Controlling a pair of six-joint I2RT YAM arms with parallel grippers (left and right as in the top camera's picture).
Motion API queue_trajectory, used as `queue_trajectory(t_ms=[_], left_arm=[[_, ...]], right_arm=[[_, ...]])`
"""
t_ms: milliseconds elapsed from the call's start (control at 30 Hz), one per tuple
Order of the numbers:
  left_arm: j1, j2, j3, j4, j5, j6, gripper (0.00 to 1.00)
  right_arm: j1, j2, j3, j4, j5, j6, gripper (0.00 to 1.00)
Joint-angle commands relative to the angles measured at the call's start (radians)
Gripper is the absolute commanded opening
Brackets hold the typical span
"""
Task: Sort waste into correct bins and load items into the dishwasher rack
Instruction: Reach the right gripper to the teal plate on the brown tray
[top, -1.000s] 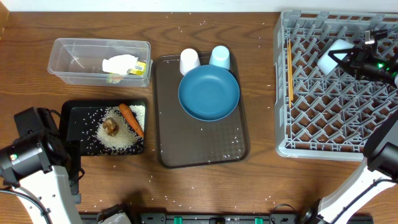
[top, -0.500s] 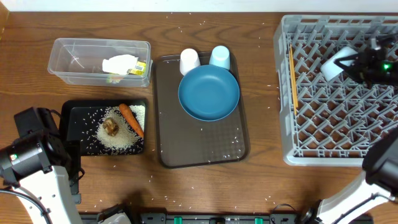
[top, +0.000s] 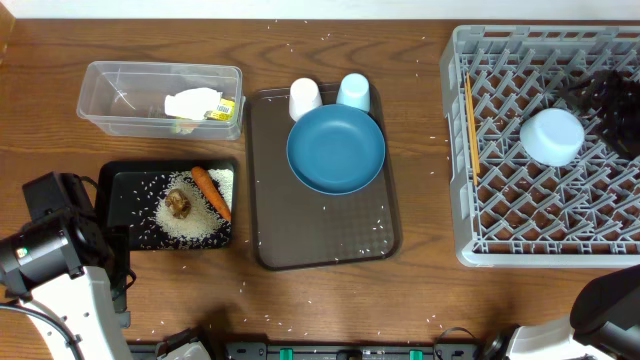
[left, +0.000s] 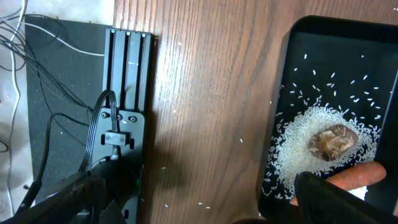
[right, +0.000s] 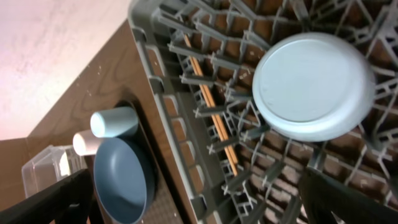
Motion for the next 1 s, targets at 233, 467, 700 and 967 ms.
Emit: queue_trajectory(t_ms=[233, 467, 700, 967], left_arm=[[0.006, 0.0, 0.002, -0.003, -0.011, -0.012, 0.98], [0.006, 0.0, 0.002, -0.003, -0.011, -0.012, 0.98], [0.006, 0.0, 0.002, -0.003, -0.011, -0.012, 0.98], [0.006, 0.0, 0.002, -0.003, -0.011, -0.012, 0.98]], right_arm=[[0.308, -0.092, -0.004, -0.031, 0.013, -0.086, 0.98], [0.737, -0.023, -0.005, 0.066, 0.27, -0.101, 0.98], [1.098, 0.198, -0.005, 0.212, 0.41, -0.238, 0.92], [1.284, 0.419, -0.005, 0.256, 0.626, -0.272, 0.94]])
